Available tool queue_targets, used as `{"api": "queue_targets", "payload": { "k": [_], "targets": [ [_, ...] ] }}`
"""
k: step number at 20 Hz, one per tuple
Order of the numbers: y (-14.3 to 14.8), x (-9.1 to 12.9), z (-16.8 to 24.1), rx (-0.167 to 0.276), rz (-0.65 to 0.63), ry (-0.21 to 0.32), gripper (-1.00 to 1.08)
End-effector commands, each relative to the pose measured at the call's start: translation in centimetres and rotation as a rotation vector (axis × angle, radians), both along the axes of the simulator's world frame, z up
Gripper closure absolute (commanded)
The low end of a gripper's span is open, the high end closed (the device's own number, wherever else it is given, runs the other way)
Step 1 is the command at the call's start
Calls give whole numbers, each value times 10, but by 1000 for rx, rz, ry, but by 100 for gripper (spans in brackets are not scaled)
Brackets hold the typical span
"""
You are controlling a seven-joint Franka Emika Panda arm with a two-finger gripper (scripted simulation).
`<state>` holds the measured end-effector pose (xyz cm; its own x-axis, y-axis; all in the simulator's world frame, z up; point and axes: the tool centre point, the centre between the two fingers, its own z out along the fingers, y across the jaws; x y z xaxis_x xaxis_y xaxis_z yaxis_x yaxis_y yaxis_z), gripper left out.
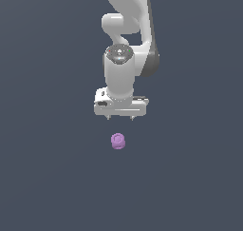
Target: Pick up the object and move it to a goal position.
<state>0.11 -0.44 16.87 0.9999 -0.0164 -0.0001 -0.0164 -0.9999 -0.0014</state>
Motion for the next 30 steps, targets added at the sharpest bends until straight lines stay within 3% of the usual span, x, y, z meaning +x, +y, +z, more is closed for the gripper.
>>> {"api": "queue_targets", "payload": {
  "k": [1, 9, 16, 30],
  "targets": [
    [0, 0, 0, 0, 0, 0, -92],
    [19, -10, 2, 18, 14, 25, -92],
    [18, -7, -1, 18, 21, 24, -92],
    [-3, 33, -54, 4, 123, 7, -92]
  ]
}}
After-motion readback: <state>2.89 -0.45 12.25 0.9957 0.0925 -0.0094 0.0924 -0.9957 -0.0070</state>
